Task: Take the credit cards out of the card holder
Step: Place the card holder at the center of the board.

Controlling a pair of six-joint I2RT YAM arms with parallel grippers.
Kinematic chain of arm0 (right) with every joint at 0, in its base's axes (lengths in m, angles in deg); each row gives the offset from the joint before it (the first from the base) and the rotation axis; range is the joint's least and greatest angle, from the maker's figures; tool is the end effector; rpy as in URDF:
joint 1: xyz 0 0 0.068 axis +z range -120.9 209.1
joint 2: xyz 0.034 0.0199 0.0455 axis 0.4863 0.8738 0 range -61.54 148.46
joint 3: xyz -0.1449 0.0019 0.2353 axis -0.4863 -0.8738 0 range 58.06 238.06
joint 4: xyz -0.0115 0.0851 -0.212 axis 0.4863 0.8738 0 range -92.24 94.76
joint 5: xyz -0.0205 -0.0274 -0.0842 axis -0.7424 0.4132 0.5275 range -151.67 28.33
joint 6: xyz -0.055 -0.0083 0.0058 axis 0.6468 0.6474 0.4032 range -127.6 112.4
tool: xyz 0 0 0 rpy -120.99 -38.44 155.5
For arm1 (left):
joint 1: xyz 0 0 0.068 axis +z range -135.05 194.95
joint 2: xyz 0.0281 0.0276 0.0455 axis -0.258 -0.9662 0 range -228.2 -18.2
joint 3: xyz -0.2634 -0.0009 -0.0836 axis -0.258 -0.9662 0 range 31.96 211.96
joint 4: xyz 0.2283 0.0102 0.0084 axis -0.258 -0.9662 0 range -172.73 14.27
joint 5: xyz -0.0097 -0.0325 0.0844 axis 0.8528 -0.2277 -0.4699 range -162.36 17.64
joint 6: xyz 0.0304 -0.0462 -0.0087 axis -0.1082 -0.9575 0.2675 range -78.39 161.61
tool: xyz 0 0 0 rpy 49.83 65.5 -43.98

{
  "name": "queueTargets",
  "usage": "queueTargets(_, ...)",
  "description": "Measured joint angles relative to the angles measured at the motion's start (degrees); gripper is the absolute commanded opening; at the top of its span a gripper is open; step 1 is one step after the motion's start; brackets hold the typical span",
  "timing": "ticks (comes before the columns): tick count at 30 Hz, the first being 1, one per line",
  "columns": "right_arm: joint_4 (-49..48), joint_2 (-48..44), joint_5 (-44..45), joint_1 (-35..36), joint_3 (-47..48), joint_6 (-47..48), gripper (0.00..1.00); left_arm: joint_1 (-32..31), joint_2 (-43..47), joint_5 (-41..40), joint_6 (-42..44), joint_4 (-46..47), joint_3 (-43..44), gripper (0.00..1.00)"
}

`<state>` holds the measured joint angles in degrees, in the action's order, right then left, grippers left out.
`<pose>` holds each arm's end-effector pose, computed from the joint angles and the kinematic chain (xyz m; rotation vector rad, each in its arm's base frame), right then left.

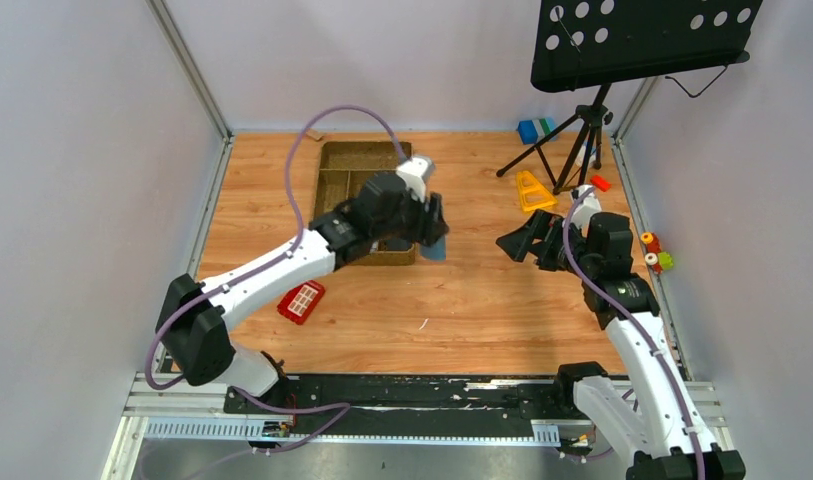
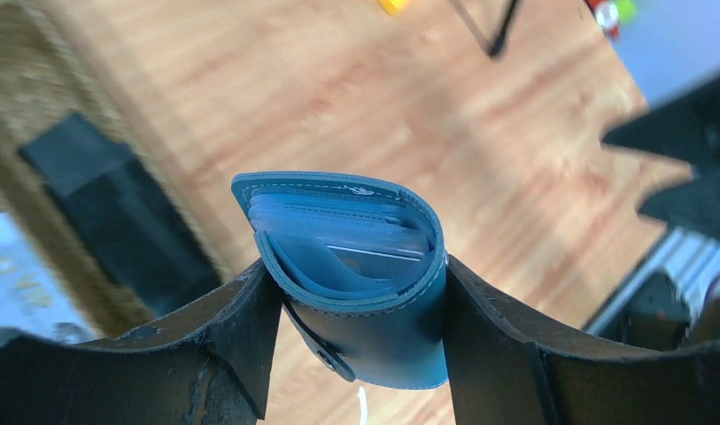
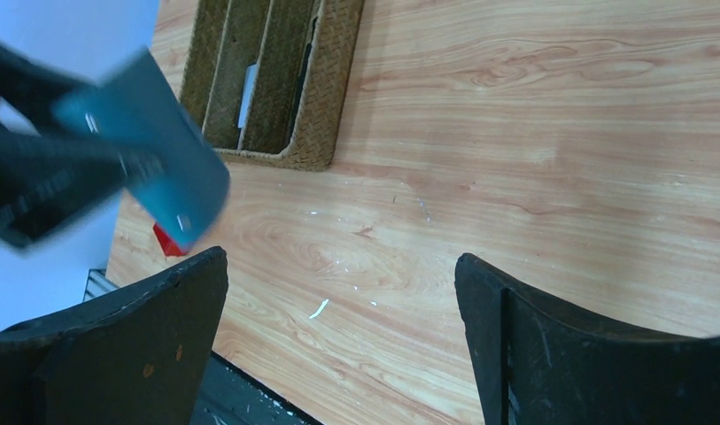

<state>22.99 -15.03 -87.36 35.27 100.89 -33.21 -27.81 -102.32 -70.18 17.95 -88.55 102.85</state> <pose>0.1416 0.0321 0.3016 0.0760 2.1180 0.8003 0.2278 -0.2127 0.3407 0.3752 2.0787 -0.7558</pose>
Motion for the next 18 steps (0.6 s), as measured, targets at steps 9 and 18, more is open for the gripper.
queueTargets(9,2.45,-7.02,8.04,0.0,-1.81,-3.23,1.0,-14.34,-6.14,-1.27,5.14,1.03,-3.54,0.59)
queueTargets(18,3.56,-10.16,10.8,0.0,-3.78,-4.74,1.0,-19.28,-16.44,-2.45,9.07,-3.72,1.29,0.85)
